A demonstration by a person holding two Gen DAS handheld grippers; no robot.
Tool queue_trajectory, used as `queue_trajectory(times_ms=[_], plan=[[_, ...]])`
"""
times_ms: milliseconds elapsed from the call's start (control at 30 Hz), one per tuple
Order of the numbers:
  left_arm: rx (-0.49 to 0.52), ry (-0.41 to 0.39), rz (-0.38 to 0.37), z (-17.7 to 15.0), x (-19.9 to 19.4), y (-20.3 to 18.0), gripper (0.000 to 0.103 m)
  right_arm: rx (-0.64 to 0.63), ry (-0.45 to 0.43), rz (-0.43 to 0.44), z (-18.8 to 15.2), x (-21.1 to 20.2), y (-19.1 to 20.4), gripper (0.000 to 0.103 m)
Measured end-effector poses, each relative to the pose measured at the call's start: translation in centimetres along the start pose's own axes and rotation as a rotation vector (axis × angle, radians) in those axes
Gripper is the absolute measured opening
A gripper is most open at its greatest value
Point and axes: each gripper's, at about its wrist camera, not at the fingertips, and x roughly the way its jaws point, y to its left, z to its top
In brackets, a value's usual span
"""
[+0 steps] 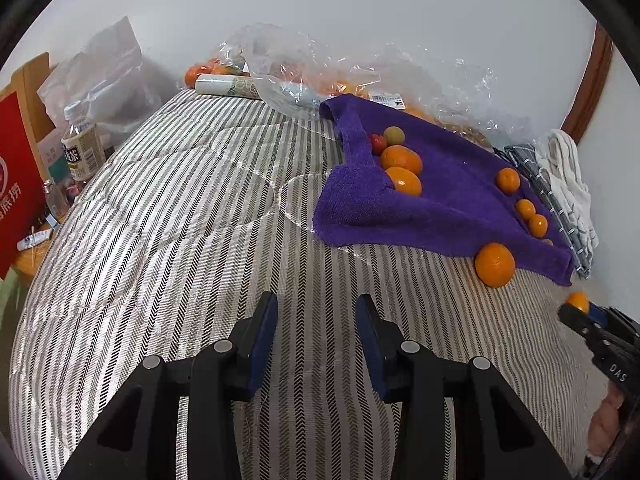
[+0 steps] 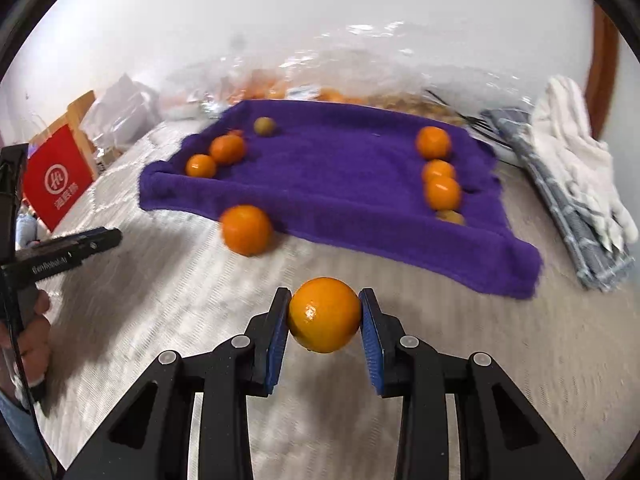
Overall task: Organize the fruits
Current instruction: 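Grasp an orange with the right gripper while the left grasps a large orange, then carry both oranges onto the purple towel and open both grippers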
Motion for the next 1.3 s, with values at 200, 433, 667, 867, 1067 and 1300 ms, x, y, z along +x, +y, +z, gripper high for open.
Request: queue_trajectory(times_ms=[200, 433, 667, 867, 1067, 1300], plan=[[-0.009, 0.003, -0.01, 0.1, -0.1, 0.2, 0.038, 0.093, 0.014, -0.04, -1.5, -0.5, -4.0, 0.034], [0.027, 0.041, -0.052, 0.0, -1.0, -2.8, 0.036, 0.155, -0.023, -0.073, -2.8, -2.3, -7.4, 0.034], [0.116, 0.055, -0.091, 0.3, -0.3, -8.5, 0.037, 0.212, -0.046, -0.063, -2.6, -2.9, -8.7, 0.034], [0.155, 0.091, -0.108, 1.0, 1.5, -12.9, 0.038, 0.224, -0.076, -0.055, -1.7, -3.8, -9.3, 0.034], [0.166, 0.113, -0.085, 1.3, 3.1, -14.7, 0.038, 0.206, -0.082, -0.04, -1.7, -3.9, -9.9, 0.034], [0.167, 0.127, -0.047, 1.6, 5.2, -16.0, 0.038, 0.211, -0.065, -0.023, -1.7, -3.1, -10.3, 0.034]])
